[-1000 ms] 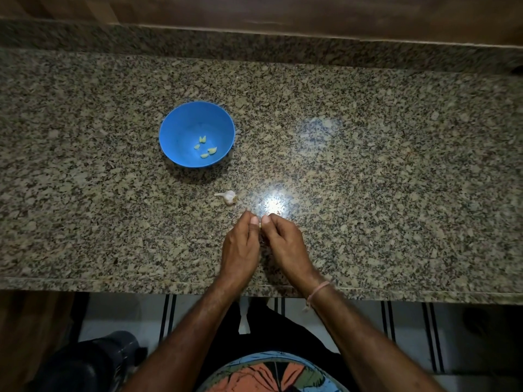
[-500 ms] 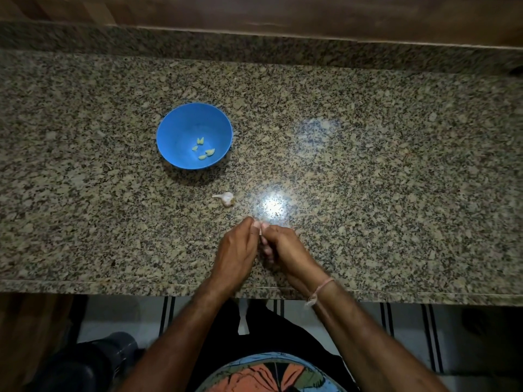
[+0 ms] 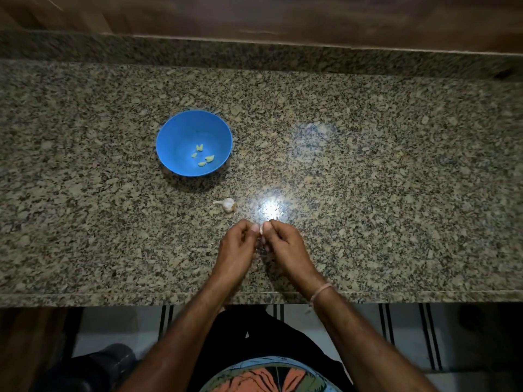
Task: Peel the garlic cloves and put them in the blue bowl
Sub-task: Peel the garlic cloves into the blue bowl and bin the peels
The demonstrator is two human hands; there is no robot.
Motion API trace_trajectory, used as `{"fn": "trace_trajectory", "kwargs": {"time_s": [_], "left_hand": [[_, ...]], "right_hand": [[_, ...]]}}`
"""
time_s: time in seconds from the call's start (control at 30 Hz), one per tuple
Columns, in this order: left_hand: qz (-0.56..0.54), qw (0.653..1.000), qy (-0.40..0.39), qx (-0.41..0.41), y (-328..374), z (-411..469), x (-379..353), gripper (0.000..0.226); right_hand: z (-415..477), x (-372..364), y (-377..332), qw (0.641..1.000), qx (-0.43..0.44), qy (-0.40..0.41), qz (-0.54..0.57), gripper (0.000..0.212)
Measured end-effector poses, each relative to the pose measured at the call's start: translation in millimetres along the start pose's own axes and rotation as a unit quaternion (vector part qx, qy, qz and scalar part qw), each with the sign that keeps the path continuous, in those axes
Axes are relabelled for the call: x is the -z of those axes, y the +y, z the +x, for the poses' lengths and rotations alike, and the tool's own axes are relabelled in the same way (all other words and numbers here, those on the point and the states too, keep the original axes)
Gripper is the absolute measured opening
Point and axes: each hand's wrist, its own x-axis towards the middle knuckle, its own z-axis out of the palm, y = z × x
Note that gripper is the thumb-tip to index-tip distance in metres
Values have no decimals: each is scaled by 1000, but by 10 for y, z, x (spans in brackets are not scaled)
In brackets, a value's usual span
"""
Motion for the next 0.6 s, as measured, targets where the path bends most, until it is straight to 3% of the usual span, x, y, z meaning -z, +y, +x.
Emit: {"fn": "trace_trajectory", "kwargs": {"time_s": [0.1, 0.27, 0.37, 0.43, 0.5, 0.6], "left_hand": [[-19, 1000, 0, 3, -46, 30, 40, 25], [-176, 979, -19, 102, -140, 90, 150, 20], [-186, 978, -32, 94, -159, 109, 228, 18], [-183, 980, -20, 82, -138, 92, 248, 17], [-164, 985, -1, 57, -115, 77, 269, 16], [-103, 995, 8, 3, -112, 72, 296, 17]], "right_hand": [[-4, -14, -3, 1000, -1, 13, -1, 36], [-13, -44, 27, 990, 57, 78, -103, 33], [5, -30, 87, 965, 111, 94, -217, 11], [-23, -47, 81, 950, 134, 113, -257, 23], [-90, -93, 3, 962, 135, 127, -201, 32], [-181, -188, -125, 983, 125, 115, -72, 19]]}}
